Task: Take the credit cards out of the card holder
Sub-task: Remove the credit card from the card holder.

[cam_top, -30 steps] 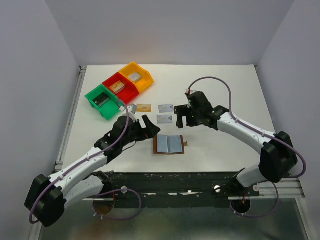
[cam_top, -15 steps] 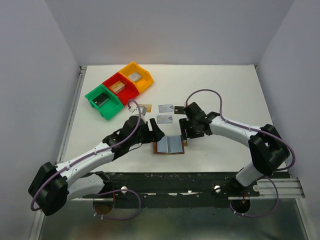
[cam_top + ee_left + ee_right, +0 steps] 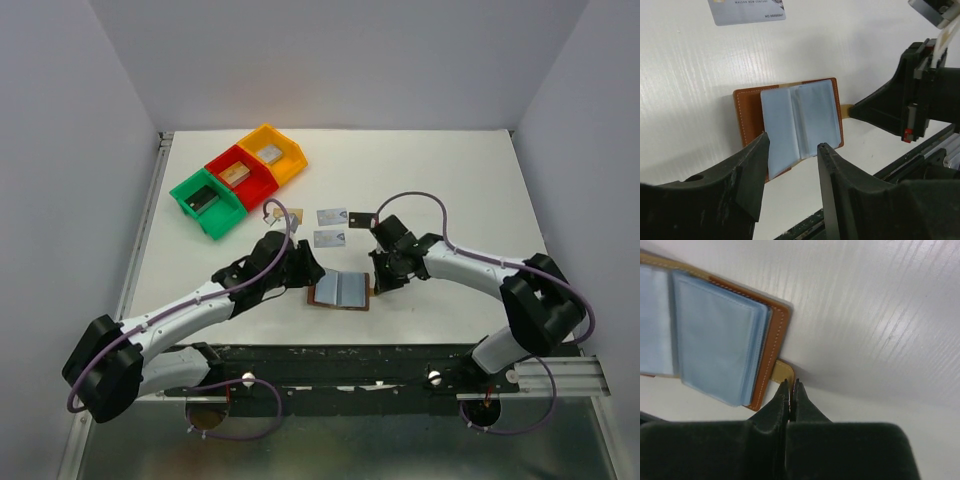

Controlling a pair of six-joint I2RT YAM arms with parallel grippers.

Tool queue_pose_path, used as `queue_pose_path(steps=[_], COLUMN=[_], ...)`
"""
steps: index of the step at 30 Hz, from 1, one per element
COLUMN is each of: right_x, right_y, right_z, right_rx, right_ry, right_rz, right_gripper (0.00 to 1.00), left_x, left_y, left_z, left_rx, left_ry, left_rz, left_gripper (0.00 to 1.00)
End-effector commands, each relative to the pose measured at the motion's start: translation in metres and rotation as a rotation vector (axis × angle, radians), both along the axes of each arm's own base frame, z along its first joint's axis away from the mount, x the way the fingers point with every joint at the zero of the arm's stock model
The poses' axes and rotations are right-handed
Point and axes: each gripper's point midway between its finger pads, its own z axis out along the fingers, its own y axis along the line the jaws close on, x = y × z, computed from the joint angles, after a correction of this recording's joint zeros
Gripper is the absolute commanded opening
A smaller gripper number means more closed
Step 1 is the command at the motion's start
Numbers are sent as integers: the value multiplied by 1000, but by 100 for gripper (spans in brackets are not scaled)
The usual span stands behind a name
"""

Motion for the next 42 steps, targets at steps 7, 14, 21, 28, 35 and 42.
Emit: queue_pose_path(steps=[7, 14, 21, 28, 35, 42], right_x=[-5, -15, -15, -11, -9, -9], right_y=[36, 63, 67, 62, 59, 58], right_z=[78, 86, 90, 83, 77, 83], right_rx=[318, 462, 497, 457, 436, 443], right_ry=[-191, -114, -121, -116, -123, -137], right_rz=[167, 214, 202, 178, 168, 168], right_gripper=[0, 0, 0, 0, 0, 0], left_x=[-4, -6, -9, -9, -10, -10], left_y=[-31, -46, -58, -54, -47, -53], left_z=[11, 13, 6, -9, -19, -24], left_rx=[-43, -77, -79, -38, -1, 4], left_ry=[-34, -46, -27, 11, 21, 42], left_rz=[-170, -251, -329, -319, -304, -331], left_gripper=[75, 77, 76, 62, 58, 59])
